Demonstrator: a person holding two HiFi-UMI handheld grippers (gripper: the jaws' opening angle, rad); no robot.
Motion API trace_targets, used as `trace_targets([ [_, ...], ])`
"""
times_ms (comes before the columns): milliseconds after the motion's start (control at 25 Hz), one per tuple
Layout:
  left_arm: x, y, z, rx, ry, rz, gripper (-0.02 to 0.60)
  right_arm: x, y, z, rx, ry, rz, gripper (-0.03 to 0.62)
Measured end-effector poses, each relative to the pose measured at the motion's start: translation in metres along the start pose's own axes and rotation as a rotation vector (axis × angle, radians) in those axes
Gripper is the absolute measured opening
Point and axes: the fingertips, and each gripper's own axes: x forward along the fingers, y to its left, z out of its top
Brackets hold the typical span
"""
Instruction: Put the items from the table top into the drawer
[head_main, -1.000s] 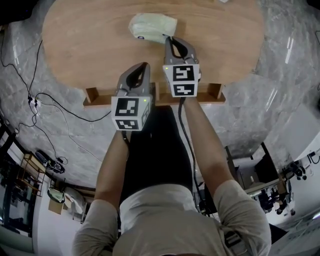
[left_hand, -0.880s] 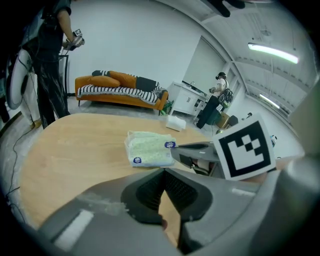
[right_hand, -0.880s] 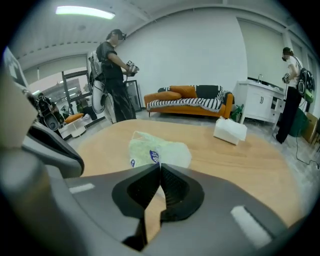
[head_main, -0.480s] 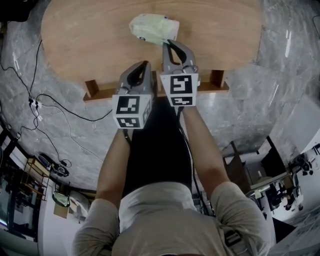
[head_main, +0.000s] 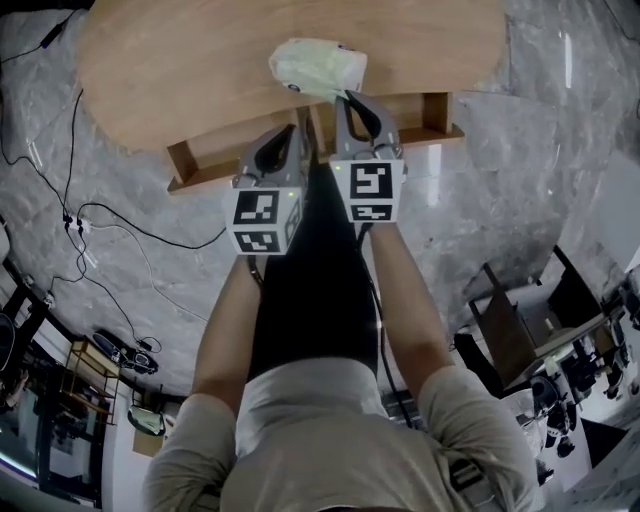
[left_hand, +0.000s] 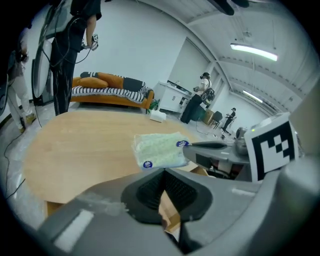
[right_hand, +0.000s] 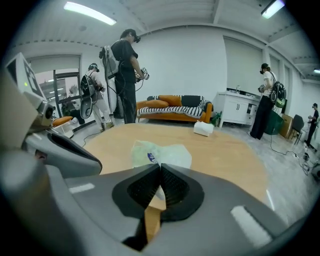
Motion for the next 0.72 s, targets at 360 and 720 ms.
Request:
trace_targets([
  [360,-0.022,-0.033,-0.054,0.042,0.041,-0.08,0.02,-0.065,0.019,-0.058,0.072,0.034,-0.079,0.008],
  [720,-0.005,-0.071,-0.085,0.066,0.079,-0.126,0.02,-0.099,-0.009,-0.105,0.049,0.099,-0.122,0.008],
])
